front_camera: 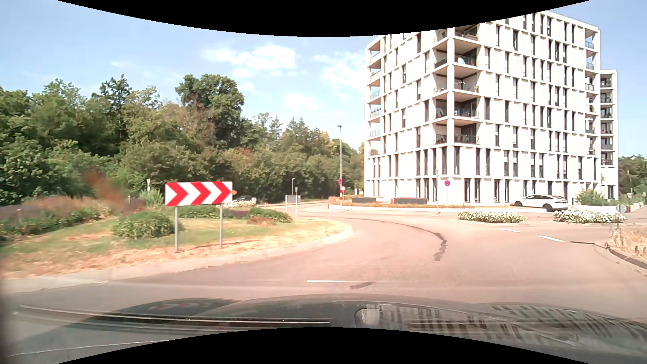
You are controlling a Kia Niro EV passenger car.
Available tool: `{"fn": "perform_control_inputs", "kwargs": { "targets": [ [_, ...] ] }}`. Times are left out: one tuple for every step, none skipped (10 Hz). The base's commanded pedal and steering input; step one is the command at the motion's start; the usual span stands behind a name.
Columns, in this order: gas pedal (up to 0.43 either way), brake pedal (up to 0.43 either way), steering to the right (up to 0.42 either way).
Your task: Follow the waypoints while adhering to traffic rules and regulations
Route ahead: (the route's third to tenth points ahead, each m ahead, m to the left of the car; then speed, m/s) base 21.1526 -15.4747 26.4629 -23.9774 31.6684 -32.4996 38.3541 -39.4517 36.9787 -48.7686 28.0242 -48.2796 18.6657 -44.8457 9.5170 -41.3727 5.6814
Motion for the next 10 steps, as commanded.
{"fn": "perform_control_inputs", "kwargs": {
  "targets": [
    [0.169, 0.0, 0.235],
    [0.169, 0.0, 0.234],
    [0.169, 0.0, 0.233],
    [0.157, 0.0, 0.231],
    [0.157, 0.0, 0.228],
    [0.15, 0.0, 0.225],
    [0.15, 0.0, 0.22],
    [0.138, 0.0, 0.214],
    [0.138, 0.0, 0.213],
    [0.138, 0.0, 0.213]
  ]
}}
